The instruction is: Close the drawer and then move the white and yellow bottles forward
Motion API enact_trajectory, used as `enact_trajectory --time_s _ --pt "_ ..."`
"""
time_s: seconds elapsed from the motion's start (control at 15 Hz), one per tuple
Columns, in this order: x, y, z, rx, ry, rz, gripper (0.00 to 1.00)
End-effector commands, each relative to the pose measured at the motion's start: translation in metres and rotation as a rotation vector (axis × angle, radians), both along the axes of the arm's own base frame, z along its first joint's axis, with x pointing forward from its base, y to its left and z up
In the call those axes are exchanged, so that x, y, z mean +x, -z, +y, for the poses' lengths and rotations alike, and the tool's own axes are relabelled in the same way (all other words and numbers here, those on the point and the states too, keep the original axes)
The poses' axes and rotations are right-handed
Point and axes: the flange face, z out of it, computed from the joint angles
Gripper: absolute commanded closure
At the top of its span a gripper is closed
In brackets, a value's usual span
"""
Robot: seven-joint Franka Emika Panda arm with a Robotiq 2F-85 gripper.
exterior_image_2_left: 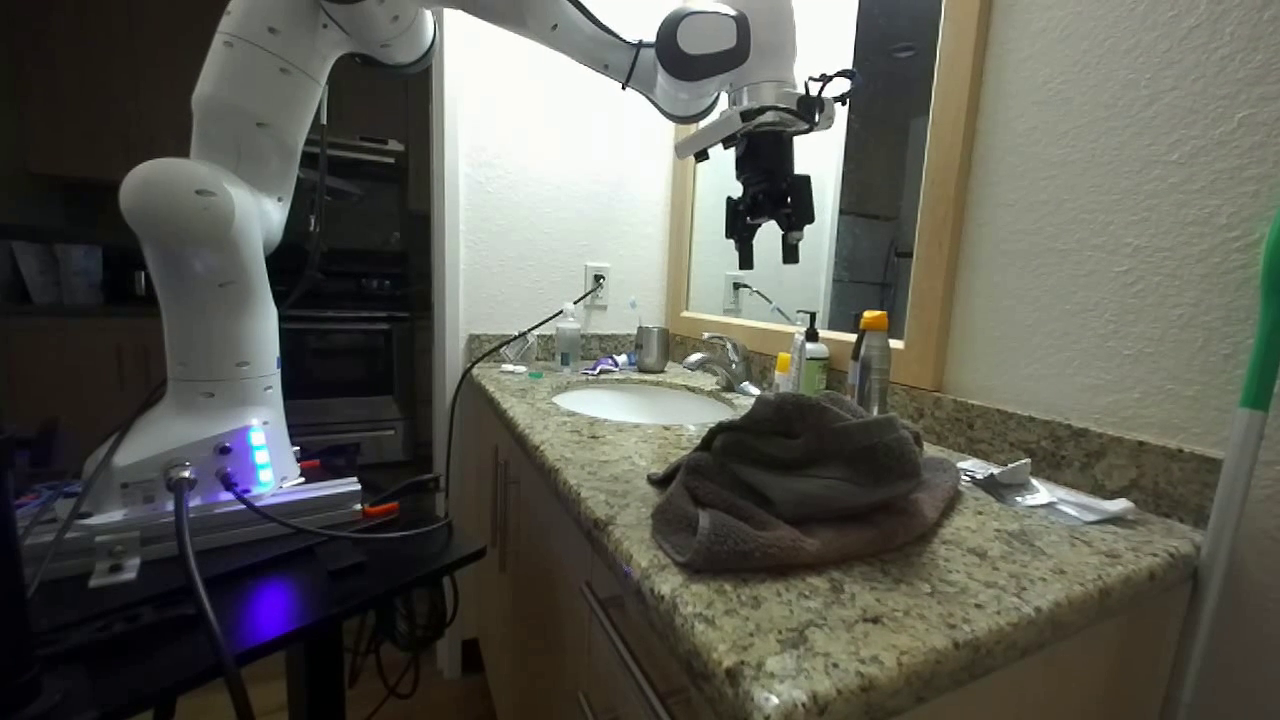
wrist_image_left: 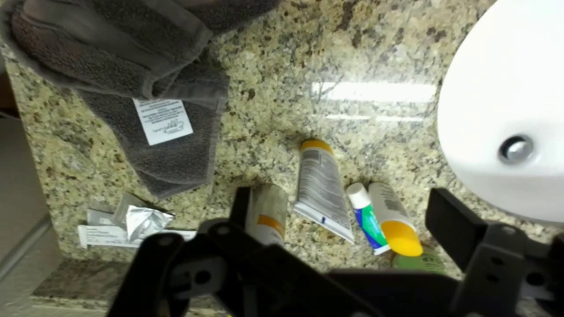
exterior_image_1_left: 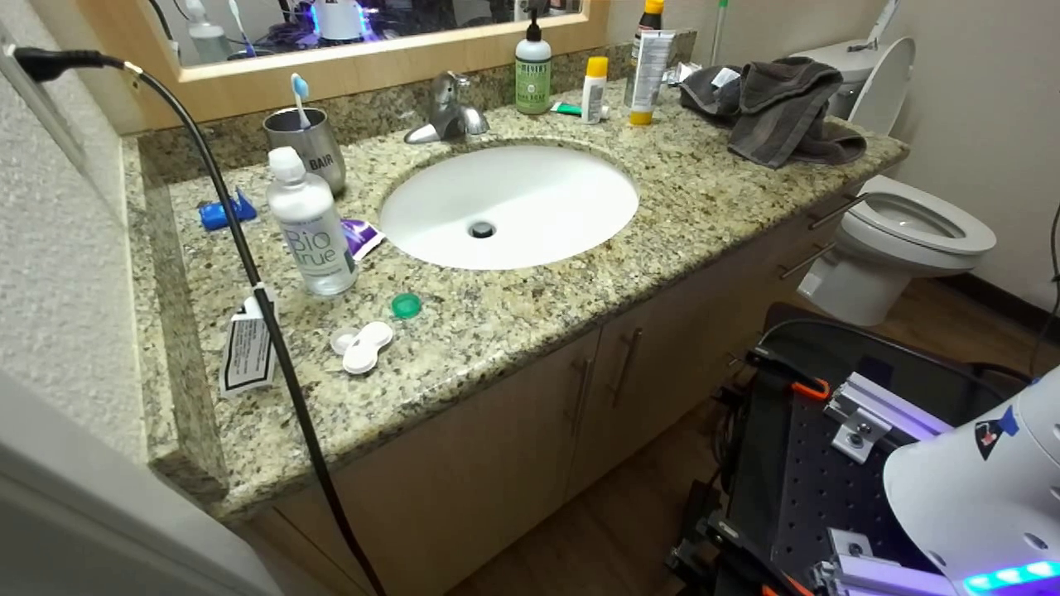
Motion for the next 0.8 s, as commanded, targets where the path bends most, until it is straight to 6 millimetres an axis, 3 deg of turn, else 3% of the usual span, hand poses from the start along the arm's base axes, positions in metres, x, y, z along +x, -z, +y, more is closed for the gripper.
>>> enact_trajectory --time_s 0.0,0.2,0.47,0.53,0.73 --pt "0.02 0.016 -0.009 0.069 -0.188 0.02 0.0" --pt "0.037 0.027 -0.011 0.049 -0.342 0.094 0.0" --pt "0.064 0.046 -0.025 -0.105 -0.309 0.161 0.0" --pt "0.052 0.039 -0.015 -0.05 -0.32 0.15 0.0" --pt "0.056 0.046 -0.015 -0.053 -0.319 0.156 0.0"
